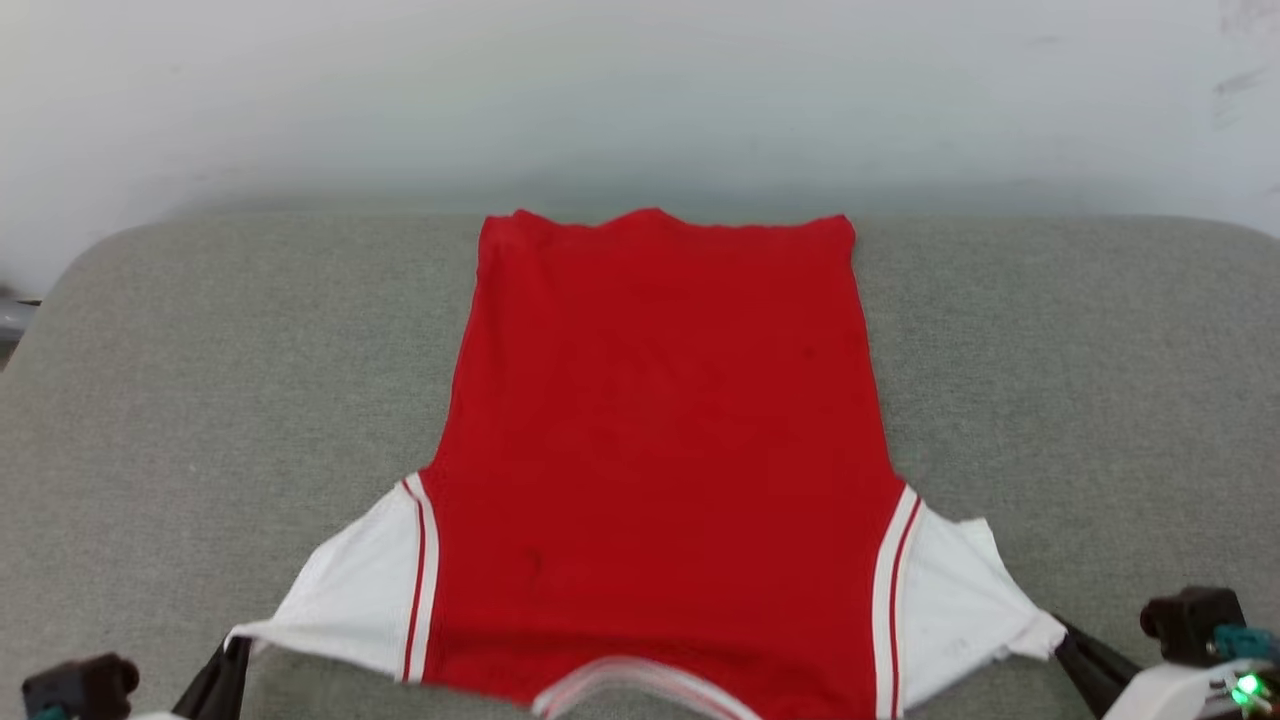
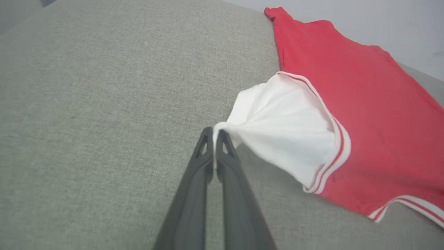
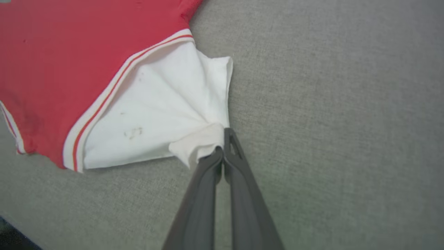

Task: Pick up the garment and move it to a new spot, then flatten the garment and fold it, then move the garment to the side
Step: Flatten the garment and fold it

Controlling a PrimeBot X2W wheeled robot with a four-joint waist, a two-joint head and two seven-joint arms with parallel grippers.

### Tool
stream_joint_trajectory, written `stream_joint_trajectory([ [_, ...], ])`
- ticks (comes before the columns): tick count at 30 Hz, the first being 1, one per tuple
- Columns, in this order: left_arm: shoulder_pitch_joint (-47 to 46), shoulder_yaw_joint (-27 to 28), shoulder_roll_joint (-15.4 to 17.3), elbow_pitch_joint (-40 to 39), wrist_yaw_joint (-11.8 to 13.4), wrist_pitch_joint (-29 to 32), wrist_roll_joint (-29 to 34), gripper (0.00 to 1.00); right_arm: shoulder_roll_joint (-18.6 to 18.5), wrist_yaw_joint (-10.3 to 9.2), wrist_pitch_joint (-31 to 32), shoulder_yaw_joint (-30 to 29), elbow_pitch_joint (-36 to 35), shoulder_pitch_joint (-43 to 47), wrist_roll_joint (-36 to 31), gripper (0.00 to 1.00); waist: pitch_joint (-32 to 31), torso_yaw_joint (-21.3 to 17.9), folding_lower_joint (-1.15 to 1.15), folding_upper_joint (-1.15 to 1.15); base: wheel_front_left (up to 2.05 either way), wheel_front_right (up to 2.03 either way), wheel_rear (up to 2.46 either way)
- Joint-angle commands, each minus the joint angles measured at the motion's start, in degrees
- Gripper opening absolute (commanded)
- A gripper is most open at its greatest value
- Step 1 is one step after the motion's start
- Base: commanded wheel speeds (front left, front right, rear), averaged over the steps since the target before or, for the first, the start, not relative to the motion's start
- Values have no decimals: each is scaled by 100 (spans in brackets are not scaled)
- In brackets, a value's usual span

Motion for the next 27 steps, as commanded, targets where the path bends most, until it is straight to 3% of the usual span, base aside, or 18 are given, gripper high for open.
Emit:
stream_joint_trajectory([
  [1, 424, 101, 65, -131, 116, -40, -65, 0, -19, -10, 60, -162, -91, 415, -25, 0, -101, 11, 2, 0, 0, 0, 0],
  [12, 1288, 212, -32, -294, 338, -43, -119, 0, -147, -11, 598, -525, -404, 1617, 83, 0, -200, 63, 2, 0, 0, 0, 0],
  [18, 1299, 169, -226, -274, 385, -43, -31, 0, 68, -11, 624, -773, -524, 1754, 63, 0, -222, 47, 2, 0, 0, 0, 0],
  [19, 1279, 167, -260, -284, 382, -43, -26, 0, 108, -11, 581, -859, -539, 1713, 32, 11, -226, 42, 2, 0, 0, 0, 0],
  [20, 1252, 167, -274, -294, 381, -44, 10, 0, 132, -11, 555, -923, -557, 1665, -29, 60, -233, 40, 2, 0, 0, 0, 0],
  [21, 1232, 156, -284, -303, 386, -44, 33, 0, 166, -10, 537, -974, -583, 1623, -89, 89, -241, 37, 2, 0, 0, 0, 0],
  [22, 1212, 134, -306, -316, 379, -44, 55, 0, 234, -9, 516, -1052, -617, 1576, -95, 100, -252, 35, 2, 0, 0, 0, 0],
  [27, 1121, 10, -454, -391, 418, -37, 177, 0, 288, -9, 421, -1593, -895, 1347, -207, 100, -285, 31, 2, 0, 0, 0, 0],
])
